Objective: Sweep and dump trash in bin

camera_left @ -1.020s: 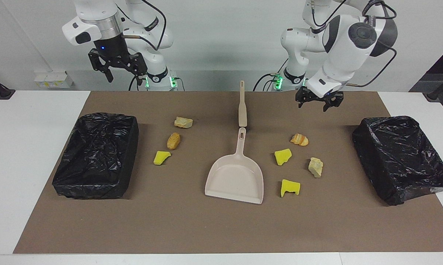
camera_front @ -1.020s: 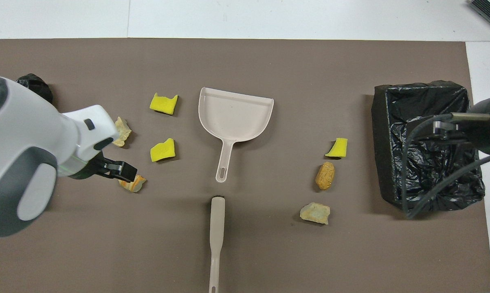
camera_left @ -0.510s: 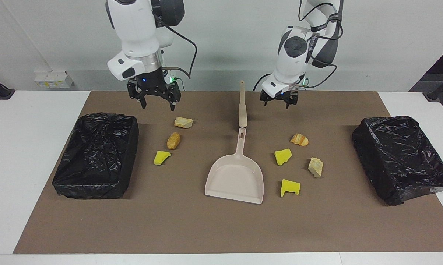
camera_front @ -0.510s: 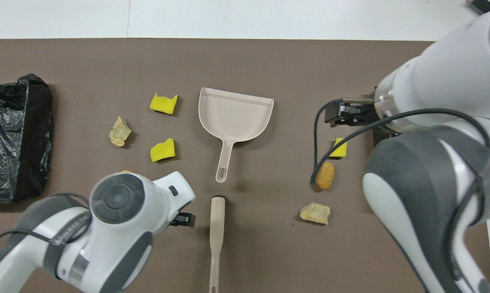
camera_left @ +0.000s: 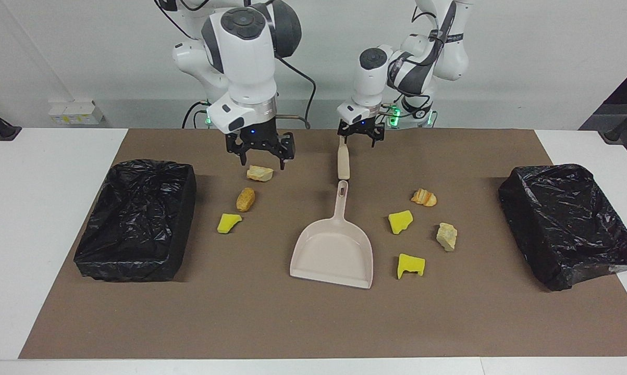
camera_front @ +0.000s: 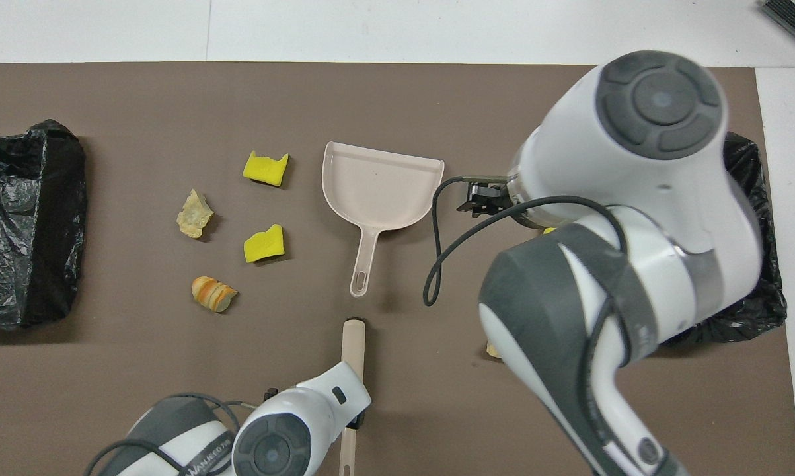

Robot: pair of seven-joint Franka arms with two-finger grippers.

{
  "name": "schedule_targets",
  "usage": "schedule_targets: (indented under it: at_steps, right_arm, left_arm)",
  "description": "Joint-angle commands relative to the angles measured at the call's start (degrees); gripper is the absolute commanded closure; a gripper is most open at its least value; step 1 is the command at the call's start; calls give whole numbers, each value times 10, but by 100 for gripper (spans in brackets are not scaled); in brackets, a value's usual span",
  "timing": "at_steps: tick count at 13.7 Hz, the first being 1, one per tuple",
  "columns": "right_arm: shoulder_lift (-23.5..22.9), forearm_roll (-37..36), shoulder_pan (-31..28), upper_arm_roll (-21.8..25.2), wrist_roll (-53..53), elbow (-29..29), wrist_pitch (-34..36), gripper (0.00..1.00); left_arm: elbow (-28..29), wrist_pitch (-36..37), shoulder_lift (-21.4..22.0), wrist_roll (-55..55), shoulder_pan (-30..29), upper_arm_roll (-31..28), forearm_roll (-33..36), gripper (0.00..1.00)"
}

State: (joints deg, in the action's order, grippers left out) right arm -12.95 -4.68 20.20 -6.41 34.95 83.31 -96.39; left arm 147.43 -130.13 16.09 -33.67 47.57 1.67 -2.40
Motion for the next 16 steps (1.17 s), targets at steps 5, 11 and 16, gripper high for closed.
schedule_targets:
  at_steps: [5, 11, 16]
  right_arm:
    - [-102, -20, 88, 0, 113, -51, -60, 0]
    - [-172, -23, 146, 0, 144, -43, -152, 0]
    - [-144, -23, 138, -2, 144, 80, -254, 0]
  left_arm:
    - [70, -93, 29, -53, 55, -10, -5, 5]
    - [69, -93, 29, -47, 63, -10, -5, 58]
    - [69, -79, 32, -54, 63, -11, -6, 100]
